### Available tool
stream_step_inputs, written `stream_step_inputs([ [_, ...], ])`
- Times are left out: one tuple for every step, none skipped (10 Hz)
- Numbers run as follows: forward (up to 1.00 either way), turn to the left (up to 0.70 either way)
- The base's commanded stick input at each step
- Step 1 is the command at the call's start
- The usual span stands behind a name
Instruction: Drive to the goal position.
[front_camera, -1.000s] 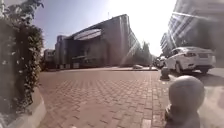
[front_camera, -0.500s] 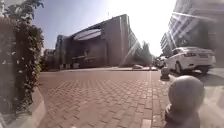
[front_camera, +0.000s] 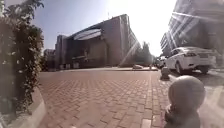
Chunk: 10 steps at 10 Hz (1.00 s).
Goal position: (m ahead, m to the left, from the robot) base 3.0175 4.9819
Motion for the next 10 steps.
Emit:
stream_step_inputs([
  [0.45,0.00],
  [0.45,0.00],
  [0.45,0.00],
  [0.45,0.00],
  [0.45,0.00],
  [0.45,0.00],
  [0.45,0.00],
  [0.45,0.00],
  [0.45,0.00],
  [0.45,0.00],
])
